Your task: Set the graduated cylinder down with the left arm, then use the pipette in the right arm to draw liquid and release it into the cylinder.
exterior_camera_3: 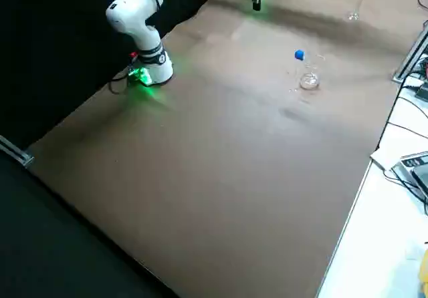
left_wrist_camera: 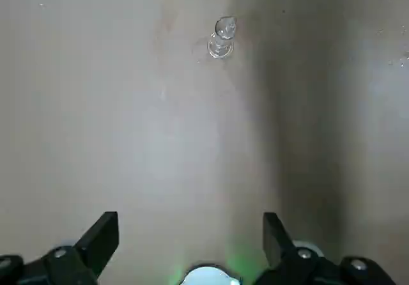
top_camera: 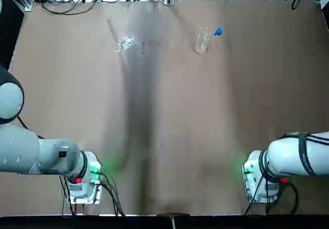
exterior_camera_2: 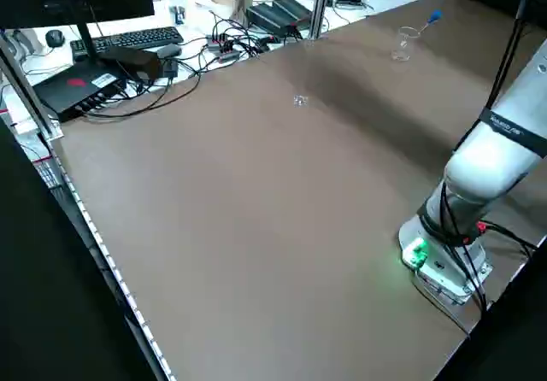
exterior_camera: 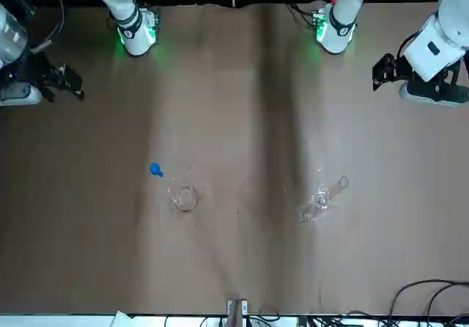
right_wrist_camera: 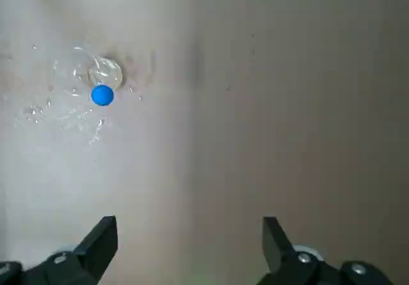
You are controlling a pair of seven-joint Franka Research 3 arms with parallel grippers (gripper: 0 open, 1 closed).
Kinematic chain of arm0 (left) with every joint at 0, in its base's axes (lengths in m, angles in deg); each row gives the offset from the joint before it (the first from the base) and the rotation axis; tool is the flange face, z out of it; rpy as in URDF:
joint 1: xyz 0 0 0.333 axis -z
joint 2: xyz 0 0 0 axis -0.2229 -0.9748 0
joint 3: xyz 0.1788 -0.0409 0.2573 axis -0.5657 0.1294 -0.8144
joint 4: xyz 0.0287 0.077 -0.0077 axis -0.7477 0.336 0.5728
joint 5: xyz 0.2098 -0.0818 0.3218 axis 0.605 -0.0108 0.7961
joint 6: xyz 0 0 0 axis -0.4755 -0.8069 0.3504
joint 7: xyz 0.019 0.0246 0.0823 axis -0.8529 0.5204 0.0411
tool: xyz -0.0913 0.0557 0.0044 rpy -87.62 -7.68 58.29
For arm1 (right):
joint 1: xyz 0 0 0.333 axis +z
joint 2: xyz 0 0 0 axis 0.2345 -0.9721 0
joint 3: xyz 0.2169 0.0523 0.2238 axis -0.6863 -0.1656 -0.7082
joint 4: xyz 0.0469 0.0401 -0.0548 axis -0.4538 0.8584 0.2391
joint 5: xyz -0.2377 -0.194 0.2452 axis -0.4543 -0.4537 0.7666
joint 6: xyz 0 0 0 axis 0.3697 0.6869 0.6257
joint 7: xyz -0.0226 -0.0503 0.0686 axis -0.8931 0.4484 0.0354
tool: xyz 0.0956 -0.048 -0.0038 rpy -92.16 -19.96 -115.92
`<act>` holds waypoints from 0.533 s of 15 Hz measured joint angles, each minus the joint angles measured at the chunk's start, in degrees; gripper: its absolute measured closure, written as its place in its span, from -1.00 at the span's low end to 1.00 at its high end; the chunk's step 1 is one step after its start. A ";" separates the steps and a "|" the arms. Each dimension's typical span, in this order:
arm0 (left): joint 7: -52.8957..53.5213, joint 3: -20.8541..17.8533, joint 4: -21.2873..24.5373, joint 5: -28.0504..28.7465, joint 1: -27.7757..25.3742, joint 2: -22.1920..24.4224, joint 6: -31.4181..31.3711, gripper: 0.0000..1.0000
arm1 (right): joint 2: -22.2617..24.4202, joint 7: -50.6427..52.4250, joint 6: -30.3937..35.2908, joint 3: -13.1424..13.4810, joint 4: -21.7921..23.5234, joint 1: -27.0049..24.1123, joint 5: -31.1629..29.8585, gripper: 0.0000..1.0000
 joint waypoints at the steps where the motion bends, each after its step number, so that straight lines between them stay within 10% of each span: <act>1: 0.00 -0.04 -0.03 0.00 -0.02 0.03 -0.01 -0.99 | 0.30 0.09 0.20 0.00 -0.64 -0.06 -0.03 -1.00; 8: 0.07 -0.28 0.52 0.01 -3.13 -1.33 -0.06 -0.99 | 0.17 0.23 5.13 -0.06 -4.10 -0.25 0.20 -1.00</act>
